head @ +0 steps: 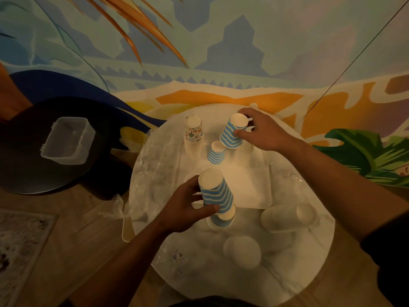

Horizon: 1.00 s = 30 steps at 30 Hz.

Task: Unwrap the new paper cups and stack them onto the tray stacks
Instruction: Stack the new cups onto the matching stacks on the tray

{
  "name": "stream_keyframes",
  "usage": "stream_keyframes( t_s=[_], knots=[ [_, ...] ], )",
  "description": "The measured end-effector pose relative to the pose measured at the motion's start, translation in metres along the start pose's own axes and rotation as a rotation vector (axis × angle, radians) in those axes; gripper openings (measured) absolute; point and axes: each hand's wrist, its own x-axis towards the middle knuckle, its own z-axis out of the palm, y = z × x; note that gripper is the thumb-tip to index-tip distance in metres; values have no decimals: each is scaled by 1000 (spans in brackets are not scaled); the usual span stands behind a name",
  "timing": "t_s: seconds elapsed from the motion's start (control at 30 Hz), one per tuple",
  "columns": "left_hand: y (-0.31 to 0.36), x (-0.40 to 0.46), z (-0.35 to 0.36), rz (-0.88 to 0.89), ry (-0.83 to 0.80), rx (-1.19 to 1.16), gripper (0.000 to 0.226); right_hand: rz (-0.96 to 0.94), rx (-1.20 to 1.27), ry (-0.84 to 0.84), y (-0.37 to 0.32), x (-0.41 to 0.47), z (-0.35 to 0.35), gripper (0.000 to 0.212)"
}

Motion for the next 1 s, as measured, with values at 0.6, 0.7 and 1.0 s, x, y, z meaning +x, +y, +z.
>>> stream_keyframes(
  t_s=[0.6,0.7,1.0],
  knots=[
    [-3,41,-44,-38,192,-16,59,32,-670,-305,54,53,95,60],
    [-9,47,-46,-48,173,16,57,62,-710,-340,57,54,100,58],
    [-18,62,-41,-72,170,104,50,2,-550,-328,40,49,79,68]
  ],
)
